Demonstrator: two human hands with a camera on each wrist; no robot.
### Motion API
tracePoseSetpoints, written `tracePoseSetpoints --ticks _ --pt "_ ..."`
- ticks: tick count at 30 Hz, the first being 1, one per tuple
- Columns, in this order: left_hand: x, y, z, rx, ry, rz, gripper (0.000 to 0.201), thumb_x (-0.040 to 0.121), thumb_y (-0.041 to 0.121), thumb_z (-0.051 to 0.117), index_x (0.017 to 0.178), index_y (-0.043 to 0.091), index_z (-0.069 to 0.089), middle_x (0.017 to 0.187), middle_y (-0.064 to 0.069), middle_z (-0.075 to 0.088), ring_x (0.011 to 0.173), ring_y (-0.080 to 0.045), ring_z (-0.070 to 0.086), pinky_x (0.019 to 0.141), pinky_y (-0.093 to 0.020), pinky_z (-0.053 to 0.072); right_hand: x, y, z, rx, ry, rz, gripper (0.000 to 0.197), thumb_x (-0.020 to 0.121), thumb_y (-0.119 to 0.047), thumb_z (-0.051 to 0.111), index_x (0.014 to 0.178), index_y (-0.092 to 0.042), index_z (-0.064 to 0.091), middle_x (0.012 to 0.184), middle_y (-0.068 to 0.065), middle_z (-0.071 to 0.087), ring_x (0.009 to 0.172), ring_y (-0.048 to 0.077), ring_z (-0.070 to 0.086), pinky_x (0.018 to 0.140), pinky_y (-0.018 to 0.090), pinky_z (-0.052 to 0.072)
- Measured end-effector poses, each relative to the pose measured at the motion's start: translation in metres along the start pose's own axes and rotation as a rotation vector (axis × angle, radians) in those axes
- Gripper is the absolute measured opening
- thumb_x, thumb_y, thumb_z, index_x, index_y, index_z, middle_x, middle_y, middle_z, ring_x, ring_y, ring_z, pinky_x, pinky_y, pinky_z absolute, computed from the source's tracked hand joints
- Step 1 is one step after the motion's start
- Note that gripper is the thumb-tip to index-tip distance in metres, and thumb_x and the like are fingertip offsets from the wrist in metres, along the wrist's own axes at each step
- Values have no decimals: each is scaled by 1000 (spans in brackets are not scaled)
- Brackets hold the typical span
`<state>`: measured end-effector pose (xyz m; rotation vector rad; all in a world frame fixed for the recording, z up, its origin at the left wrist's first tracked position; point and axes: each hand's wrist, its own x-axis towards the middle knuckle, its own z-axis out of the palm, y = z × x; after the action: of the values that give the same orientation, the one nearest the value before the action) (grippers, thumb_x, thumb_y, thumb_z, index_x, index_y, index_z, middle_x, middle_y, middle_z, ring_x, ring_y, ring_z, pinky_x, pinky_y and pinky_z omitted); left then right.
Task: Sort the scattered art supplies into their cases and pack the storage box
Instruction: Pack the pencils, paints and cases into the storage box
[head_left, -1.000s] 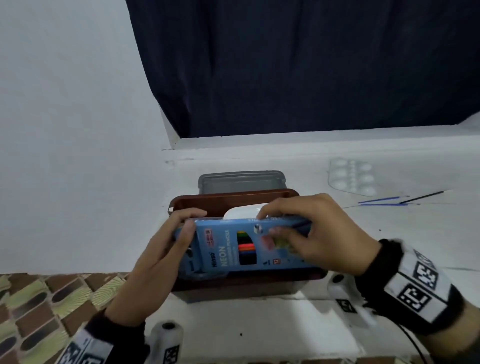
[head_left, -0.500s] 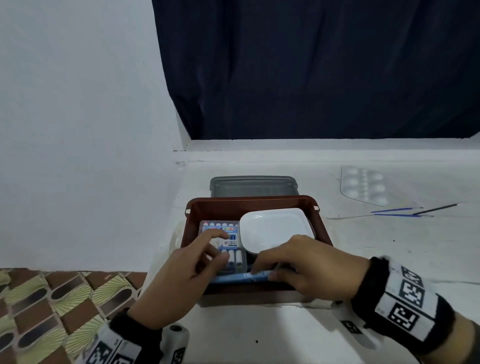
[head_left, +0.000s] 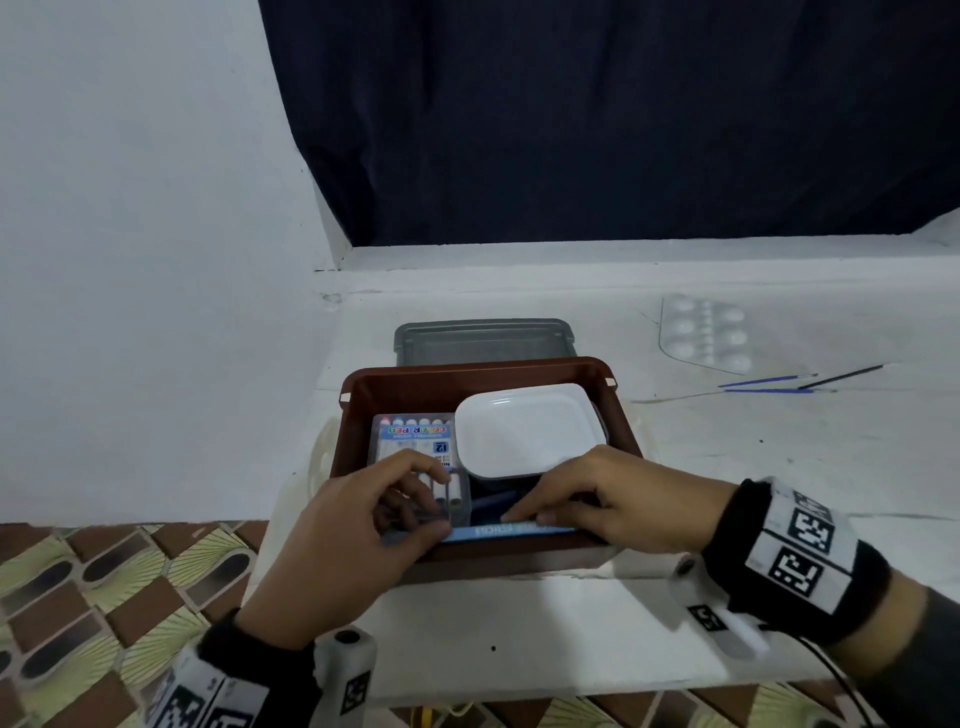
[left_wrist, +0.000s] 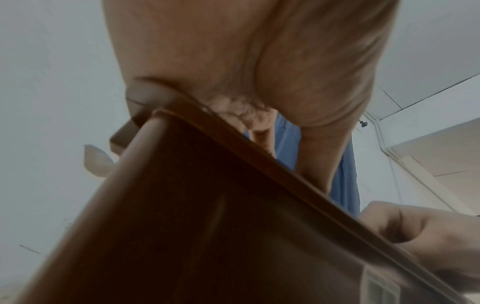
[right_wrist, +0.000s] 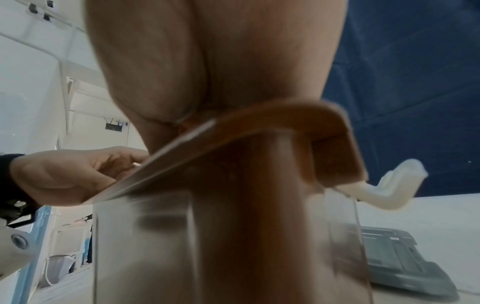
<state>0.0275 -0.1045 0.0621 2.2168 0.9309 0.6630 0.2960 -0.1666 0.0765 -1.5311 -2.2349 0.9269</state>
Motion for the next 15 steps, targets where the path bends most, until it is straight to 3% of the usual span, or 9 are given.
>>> tracePoseSetpoints --ticks 3,6,10,15 --pt "-4 6 5 -19 7 63 34 81 13 79 104 33 64 89 16 70 89 -7 68 77 -12 51 -6 5 1 -4 85 -4 24 95 -35 64 117 -30 71 98 -14 72 88 6 66 80 33 53" --pt "-3 17 15 -46 34 133 27 84 16 75 105 29 66 92 17 69 96 -6 66 83 -12 50 -21 12 -7 -12 127 -60 22 91 -39 69 110 -29 74 97 -15 72 88 6 67 78 33 54" --pt "9 35 38 -156 84 121 23 89 14 72 107 26 66 92 8 69 88 -19 67 78 -27 54 -41 27 -25 18 244 -102 14 88 -26 74 102 -24 77 88 -16 71 79 6 68 73 24 53" --pt "35 75 81 -277 217 96 21 89 5 68 103 20 66 86 5 69 77 -16 67 73 -21 53 -68 60 -54 101 427 -145 8 90 -16 72 96 -18 77 81 -17 69 71 10 69 68 30 55"
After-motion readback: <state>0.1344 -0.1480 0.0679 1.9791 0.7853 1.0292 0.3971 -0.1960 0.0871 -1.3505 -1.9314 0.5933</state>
